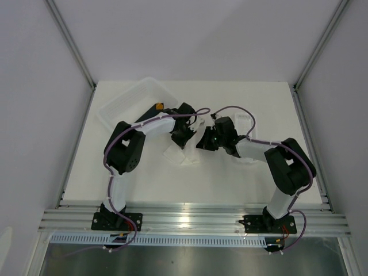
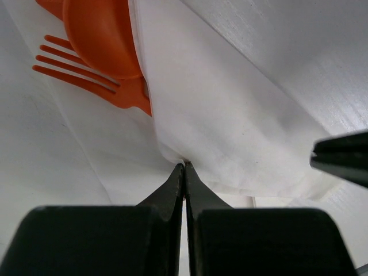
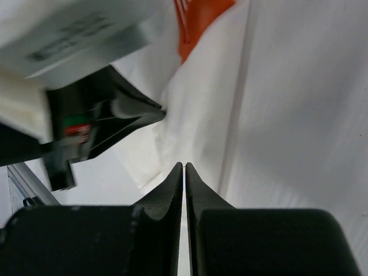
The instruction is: Place the utensils on the paper napkin and roll it up
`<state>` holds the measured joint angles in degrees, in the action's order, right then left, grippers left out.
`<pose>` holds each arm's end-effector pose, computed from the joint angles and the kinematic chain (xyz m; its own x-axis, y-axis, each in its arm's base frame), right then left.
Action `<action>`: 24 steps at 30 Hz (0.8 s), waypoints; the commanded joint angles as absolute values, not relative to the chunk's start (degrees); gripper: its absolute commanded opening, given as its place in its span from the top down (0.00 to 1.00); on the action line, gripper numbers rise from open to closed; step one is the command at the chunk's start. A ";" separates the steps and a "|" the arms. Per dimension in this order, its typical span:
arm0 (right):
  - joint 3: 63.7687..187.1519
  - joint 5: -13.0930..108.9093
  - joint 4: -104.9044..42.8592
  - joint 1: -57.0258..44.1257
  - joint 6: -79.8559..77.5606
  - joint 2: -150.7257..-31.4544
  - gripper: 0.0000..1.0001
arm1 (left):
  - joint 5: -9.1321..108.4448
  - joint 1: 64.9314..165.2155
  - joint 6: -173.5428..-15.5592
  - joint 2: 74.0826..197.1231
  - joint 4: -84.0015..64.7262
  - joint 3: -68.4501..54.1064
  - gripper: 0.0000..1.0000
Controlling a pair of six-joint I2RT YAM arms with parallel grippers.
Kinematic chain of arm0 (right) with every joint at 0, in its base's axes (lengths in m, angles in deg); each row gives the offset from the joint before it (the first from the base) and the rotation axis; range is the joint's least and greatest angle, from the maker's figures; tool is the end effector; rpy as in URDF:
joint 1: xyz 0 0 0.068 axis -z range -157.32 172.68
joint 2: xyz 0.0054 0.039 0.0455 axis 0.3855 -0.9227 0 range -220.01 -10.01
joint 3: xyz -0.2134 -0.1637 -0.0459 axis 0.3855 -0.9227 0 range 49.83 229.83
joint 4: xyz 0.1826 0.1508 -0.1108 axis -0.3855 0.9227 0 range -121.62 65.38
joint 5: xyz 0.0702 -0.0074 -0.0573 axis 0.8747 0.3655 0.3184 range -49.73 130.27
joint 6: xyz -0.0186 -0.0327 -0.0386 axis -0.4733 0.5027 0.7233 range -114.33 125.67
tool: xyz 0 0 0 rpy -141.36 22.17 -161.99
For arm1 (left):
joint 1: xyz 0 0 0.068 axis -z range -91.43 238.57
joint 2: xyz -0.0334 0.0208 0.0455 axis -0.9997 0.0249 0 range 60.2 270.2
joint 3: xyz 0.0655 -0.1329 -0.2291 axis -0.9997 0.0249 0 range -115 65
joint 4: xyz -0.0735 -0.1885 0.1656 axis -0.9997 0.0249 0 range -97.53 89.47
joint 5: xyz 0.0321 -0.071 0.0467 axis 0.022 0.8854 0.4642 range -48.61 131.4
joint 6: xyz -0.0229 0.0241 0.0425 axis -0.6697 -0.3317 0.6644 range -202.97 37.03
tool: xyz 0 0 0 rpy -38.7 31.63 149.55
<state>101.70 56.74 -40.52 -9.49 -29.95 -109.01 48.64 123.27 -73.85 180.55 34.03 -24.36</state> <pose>0.2968 0.1985 0.1686 -0.8329 0.1359 -0.5365 -0.2633 0.7553 0.6001 0.3485 -0.2467 0.1624 -0.6801 0.6620 -0.3150 0.7126 0.6980 -0.0714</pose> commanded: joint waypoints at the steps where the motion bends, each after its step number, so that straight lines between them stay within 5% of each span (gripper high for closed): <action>1: 103.35 61.35 -43.83 -8.44 -28.88 -112.57 0.94 | 48.25 122.59 -73.48 180.87 35.44 -26.23 0.99; 24: 97.29 60.31 -39.09 -13.71 -20.87 -106.94 0.98 | 49.48 122.59 -73.48 180.96 35.27 -26.15 0.99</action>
